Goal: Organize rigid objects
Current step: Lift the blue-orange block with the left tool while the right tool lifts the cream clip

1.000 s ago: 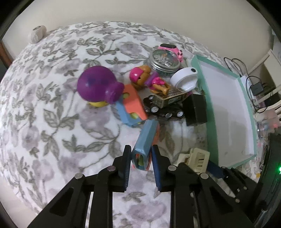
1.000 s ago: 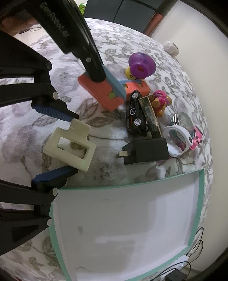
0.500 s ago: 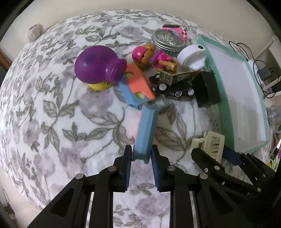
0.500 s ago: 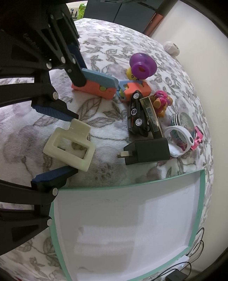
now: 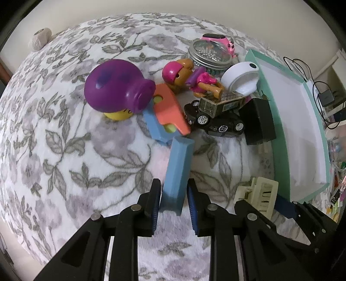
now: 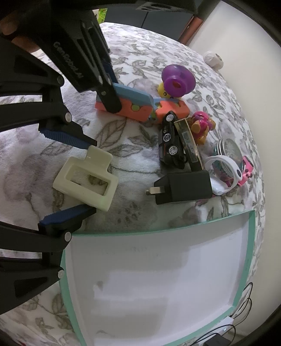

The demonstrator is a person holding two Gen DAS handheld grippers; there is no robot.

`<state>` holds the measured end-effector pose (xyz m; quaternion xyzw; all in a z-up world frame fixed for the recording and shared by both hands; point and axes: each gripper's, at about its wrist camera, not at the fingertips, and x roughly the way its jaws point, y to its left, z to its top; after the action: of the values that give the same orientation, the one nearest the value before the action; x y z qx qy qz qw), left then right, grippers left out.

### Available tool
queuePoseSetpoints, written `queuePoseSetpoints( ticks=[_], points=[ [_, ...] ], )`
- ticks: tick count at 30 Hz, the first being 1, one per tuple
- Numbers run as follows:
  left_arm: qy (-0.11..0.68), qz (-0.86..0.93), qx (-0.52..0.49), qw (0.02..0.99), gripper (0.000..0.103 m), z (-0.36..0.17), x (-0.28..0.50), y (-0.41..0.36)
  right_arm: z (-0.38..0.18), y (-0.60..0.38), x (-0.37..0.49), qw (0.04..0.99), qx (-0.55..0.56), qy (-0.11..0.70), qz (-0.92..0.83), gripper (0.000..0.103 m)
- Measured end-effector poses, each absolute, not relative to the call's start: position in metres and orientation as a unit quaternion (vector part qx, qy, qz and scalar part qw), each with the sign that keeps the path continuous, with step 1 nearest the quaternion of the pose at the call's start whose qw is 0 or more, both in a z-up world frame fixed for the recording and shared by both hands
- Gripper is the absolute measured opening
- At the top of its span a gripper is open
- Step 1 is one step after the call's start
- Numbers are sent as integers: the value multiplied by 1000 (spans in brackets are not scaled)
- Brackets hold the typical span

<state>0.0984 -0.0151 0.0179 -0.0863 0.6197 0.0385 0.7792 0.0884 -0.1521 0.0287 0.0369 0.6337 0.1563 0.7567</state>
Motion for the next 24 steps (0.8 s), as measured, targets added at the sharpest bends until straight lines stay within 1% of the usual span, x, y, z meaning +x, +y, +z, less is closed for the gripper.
queuePoseSetpoints(
  ticks=[6,8,18,24],
  points=[
    [611,42,-82,786,27,15,109,-14,28,-152,89,756,35,634,156,57],
    [609,43,-75,788,27,14,109,-15,26,-150,88,756,20,636,152,54],
    [610,47,-66,789,28,13,110,-17,25,-145,86,761,-2,632,146,54],
    [610,47,-71,788,25,11,104,-15,23,-137,82,765,-16,628,144,52]
  ],
)
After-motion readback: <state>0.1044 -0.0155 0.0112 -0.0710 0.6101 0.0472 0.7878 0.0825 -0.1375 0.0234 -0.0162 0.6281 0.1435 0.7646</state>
